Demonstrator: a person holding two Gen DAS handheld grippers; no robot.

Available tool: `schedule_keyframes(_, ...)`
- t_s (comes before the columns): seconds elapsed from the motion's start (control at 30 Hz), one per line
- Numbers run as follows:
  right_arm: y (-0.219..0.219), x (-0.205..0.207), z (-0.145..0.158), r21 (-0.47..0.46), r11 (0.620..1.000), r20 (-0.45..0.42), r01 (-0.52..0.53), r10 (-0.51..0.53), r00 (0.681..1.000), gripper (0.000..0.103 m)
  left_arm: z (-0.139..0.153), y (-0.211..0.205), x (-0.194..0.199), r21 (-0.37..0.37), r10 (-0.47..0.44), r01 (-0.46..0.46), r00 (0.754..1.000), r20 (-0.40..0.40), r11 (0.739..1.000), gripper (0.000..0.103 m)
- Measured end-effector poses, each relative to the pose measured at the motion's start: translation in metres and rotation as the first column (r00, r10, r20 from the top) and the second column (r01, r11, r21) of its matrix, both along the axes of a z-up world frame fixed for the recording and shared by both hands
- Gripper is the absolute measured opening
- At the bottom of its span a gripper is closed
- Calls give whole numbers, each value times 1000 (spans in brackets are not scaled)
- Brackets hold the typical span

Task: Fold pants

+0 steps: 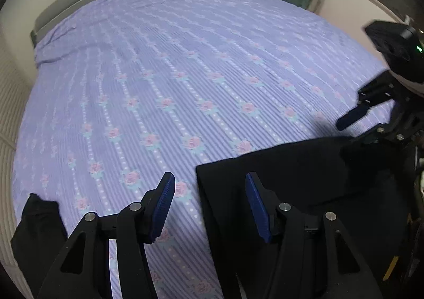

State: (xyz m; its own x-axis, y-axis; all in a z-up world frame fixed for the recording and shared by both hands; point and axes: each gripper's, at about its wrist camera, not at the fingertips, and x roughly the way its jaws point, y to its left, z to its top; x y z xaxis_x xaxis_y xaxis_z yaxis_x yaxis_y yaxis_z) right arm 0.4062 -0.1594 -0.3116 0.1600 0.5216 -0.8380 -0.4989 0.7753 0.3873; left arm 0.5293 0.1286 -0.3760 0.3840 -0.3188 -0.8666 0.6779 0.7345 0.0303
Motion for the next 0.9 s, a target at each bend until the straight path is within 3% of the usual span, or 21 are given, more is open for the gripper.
schedule_keyframes(0.3,30,31,-35,-24,992,-176,-127,121,977,38,-11,0,10,16,-33,34,998,-48,999,54)
schedule_keyframes(0.4,36,32,-33,-34,987,-177,-160,152,972,15,-3,3,7,21,-50,52,998,-49,998,54)
schedule_keyframes(0.57,58,1,-4,-147,957,-26,-250,249,968,8,20,12,-17,18,-91,92,995,-28,996,54)
schedule_keyframes(0.77,89,-55,38,-225,921,166,-317,357,919,8,46,32,-61,0,-91,91,996,-12,996,54)
schedule_keyframes(0.9,99,-88,56,-239,916,247,-322,378,892,8,69,55,-102,-33,-37,37,999,14,999,54)
